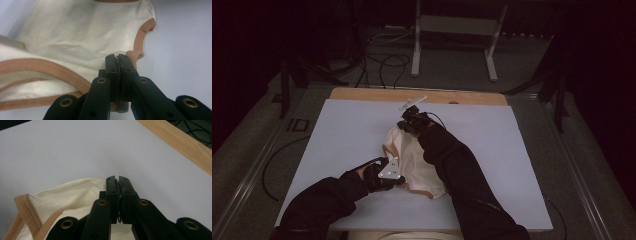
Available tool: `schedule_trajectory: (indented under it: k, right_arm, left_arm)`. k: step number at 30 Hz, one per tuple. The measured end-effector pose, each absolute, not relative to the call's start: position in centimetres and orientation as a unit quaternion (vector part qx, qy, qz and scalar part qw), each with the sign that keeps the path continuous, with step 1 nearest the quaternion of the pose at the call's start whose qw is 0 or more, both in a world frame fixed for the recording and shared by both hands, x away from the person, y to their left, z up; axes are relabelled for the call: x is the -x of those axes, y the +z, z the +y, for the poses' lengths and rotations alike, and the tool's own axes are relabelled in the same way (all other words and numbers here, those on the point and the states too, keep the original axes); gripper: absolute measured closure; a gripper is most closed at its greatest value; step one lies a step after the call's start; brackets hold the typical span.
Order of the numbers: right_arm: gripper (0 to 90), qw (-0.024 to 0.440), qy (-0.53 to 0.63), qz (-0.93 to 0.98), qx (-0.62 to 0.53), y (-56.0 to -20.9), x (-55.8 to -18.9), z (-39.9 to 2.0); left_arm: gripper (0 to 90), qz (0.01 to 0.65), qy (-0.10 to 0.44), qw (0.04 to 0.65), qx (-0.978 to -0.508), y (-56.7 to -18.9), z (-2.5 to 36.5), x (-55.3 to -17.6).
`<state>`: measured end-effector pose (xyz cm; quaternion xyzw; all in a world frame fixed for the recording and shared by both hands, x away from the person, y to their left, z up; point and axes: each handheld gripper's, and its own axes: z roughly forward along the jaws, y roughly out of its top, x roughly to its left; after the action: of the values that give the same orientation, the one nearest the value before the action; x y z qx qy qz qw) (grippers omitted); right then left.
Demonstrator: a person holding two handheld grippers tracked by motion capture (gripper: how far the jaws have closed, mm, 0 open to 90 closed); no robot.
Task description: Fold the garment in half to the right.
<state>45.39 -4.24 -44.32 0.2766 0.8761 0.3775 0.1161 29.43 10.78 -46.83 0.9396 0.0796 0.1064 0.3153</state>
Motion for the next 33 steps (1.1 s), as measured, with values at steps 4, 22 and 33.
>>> schedule_trajectory:
  k: [4, 22, 33]
  right_arm:
    - [87.9, 0.116, 0.380, 0.872, -0.286, -44.1, -45.3, -5.3]
    - [87.8, 0.129, 0.389, 0.860, -0.305, -43.2, -44.8, -9.8]
    - [87.7, 0.132, 0.394, 0.853, -0.317, -43.5, -44.3, -12.6]
  left_arm:
    - [88.6, 0.079, 0.106, 0.316, -0.939, -46.6, 10.6, -29.5]
    - [88.6, 0.051, 0.117, 0.310, -0.942, -45.0, 8.7, -29.7]
    - [88.5, 0.032, 0.111, 0.301, -0.947, -45.0, 6.9, -29.7]
